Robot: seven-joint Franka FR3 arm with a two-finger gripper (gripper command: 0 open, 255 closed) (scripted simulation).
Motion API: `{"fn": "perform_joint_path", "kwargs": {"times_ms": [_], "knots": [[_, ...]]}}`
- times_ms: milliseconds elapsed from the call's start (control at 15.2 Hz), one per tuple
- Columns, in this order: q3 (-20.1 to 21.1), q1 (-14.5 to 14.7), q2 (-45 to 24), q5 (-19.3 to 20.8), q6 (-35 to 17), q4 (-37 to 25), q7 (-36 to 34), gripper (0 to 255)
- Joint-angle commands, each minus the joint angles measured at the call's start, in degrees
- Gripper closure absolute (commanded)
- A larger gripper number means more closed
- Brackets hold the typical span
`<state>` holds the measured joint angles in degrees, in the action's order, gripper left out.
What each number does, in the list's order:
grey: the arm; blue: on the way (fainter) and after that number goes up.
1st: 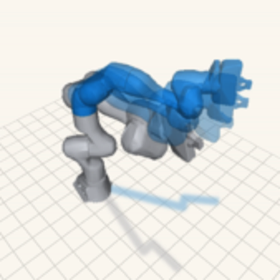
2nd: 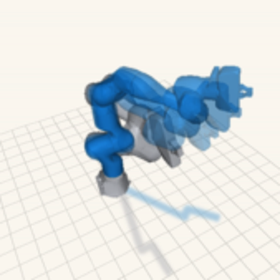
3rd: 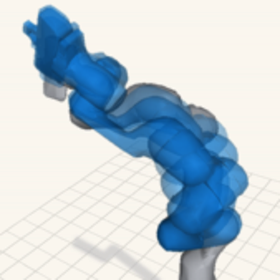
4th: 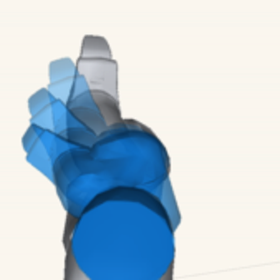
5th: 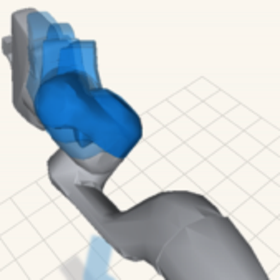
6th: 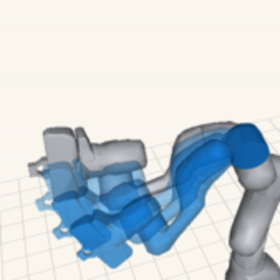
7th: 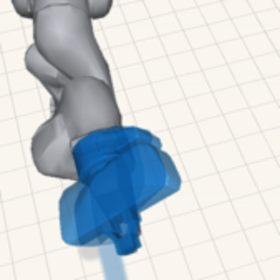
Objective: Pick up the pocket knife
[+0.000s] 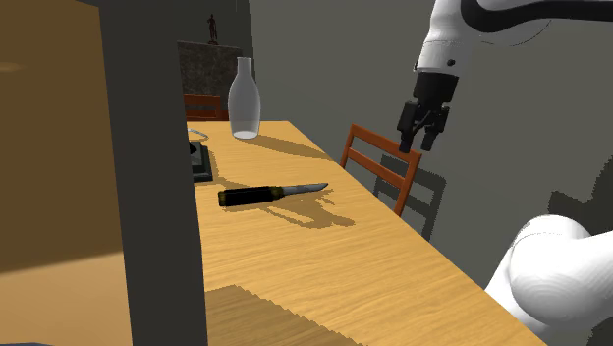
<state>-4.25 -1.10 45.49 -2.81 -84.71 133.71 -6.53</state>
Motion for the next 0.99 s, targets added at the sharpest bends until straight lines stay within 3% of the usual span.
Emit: {"fn": "perform_joint_path", "kwargs": {"times_ms": [0, 924], "knots": [[0.00, 0.00, 0.00, 0.00, 0.00, 0.00, 0.00, 0], [3.31, 14.02, -16.62, -0.52, -25.02, -1.76, 23.72, 0]]}}
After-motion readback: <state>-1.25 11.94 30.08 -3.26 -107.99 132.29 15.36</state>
